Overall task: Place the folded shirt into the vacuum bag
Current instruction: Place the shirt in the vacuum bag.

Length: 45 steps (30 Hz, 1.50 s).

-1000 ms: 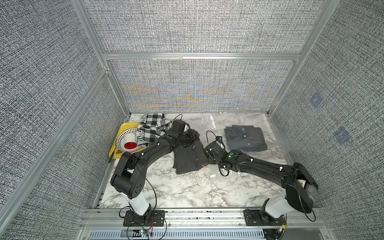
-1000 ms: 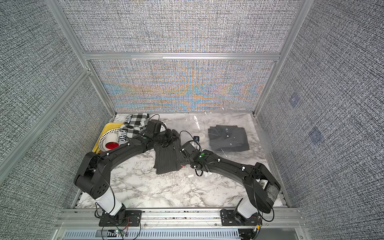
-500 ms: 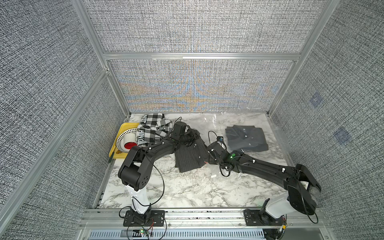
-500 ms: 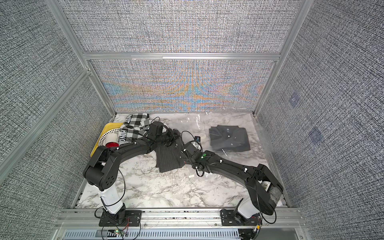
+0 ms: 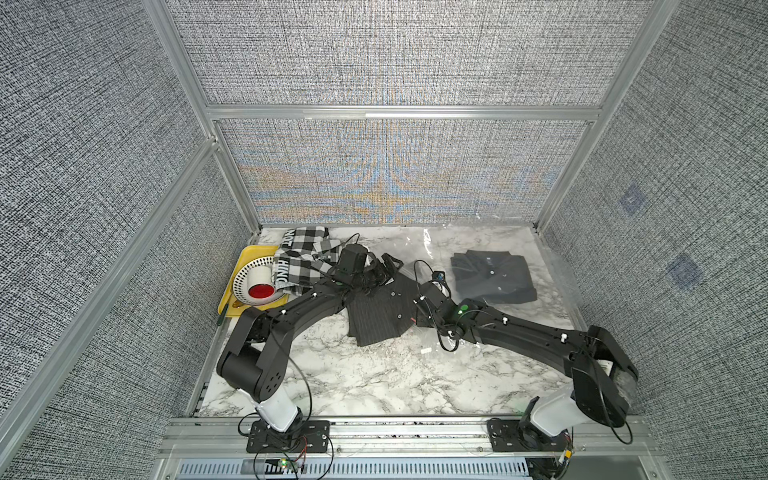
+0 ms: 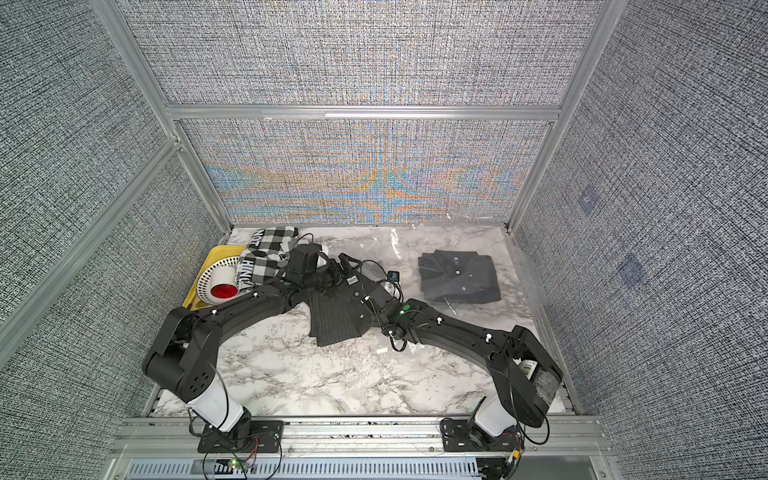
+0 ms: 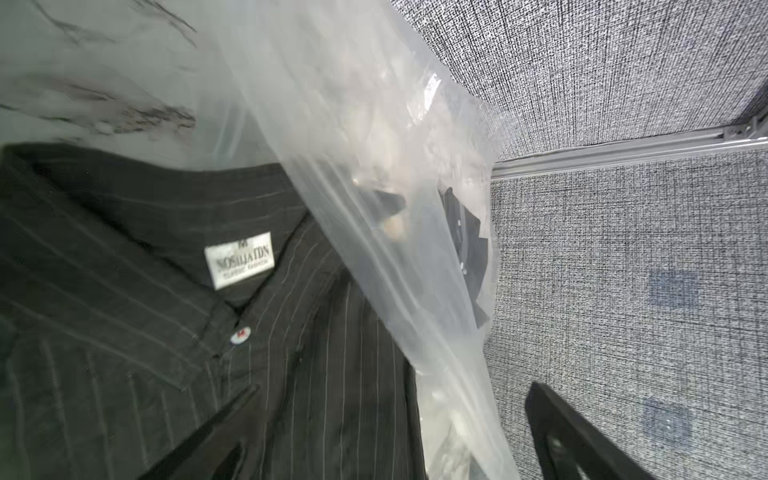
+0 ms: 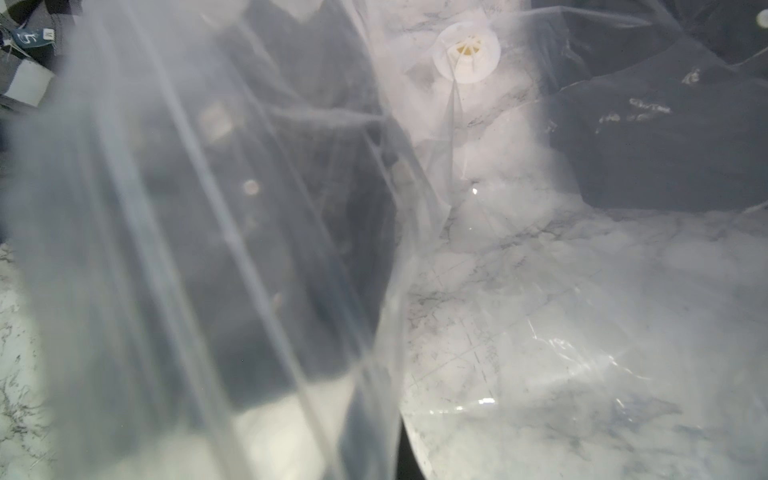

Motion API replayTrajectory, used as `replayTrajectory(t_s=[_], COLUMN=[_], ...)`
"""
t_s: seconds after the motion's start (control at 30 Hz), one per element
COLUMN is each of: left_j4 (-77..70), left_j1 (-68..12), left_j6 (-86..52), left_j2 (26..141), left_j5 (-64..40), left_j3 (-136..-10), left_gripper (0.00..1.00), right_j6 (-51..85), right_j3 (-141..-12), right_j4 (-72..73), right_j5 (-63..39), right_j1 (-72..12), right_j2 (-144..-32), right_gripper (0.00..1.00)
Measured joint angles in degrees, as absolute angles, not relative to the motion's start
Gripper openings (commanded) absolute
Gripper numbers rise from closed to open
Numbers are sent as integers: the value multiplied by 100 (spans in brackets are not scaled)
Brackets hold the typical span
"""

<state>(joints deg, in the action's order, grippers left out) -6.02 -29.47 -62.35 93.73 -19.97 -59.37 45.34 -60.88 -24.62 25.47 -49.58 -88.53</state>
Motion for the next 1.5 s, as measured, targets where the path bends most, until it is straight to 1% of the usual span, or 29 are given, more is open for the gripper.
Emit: replayTrajectory(t_s=[0.1, 0.2, 0.37, 0.4, 0.47, 0.5, 0.57, 0.63, 0.77, 0.87, 1.1, 1.23, 1.3, 1.37, 1.43, 1.5], left_j4=[-344, -204, -440, -541, -825, -969, -1293, -1431, -1352, -1374, -1822, -1920, -1806, -1365, -862, -440], left_j1=[-2945, -3000, -3301, -3363, -3509, -3570, -3684, -3752, -3793, -3811, -3804, -3765, -3736, -3726, -3723, -3719], left_j6=[-6010, -5920, -5972, -6045, -6198, -6250, -6434, -6521, -6519, -6381, -6106, -5977, -5918, -5852, -5784, -5701], left_j2=[9037, 8973, 9391, 9480, 9745, 9874, 10252, 10621, 11037, 11067, 10912, 10777, 10654, 10453, 10221, 9979], left_j5=[-1839, -1765, -1876, -1887, -1918, -1929, -1946, -1946, -1894, -1782, -1645, -1627, -1647, -1649, -1640, -1597], left_j3=[-5671, -5424, -5288, -5260, -5214, -5199, -5229, -5354, -5666, -5645, -5153, -4971, -4952, -5022, -5142, -5323], left_gripper=[93, 78, 61, 57, 51, 51, 51, 53, 55, 56, 56, 57, 63, 72, 84, 92], right_j6=[4567, 4569, 4633, 4652, 4707, 4733, 4794, 4845, 4904, 4906, 4783, 4744, 4707, 4648, 4628, 4630], right_j3=[-6208, -6326, -6528, -6565, -6652, -6685, -6744, -6814, -7037, -7249, -7843, -7922, -7749, -7533, -7349, -7253], right_j4=[-2587, -2692, -2932, -2976, -3074, -3114, -3192, -3275, -3454, -3640, -4313, -4567, -4547, -4499, -4410, -4364], right_j5=[2624, 2711, 2954, 3002, 3100, 3131, 3221, 3308, 3538, 3745, 4311, 4405, 4362, 4261, 4139, 4040], right_j1=[-4971, -5004, -5153, -5188, -5264, -5295, -5352, -5398, -5465, -5474, -5465, -5472, -5492, -5522, -5553, -5583], right_j2=[-8910, -8995, -9205, -9247, -9325, -9349, -9376, -9384, -9351, -9332, -9487, -9496, -9397, -9268, -9177, -9157], right_gripper=[0, 0, 0, 0, 0, 0, 0, 0, 0, 0, 0, 0, 0, 0, 0, 0])
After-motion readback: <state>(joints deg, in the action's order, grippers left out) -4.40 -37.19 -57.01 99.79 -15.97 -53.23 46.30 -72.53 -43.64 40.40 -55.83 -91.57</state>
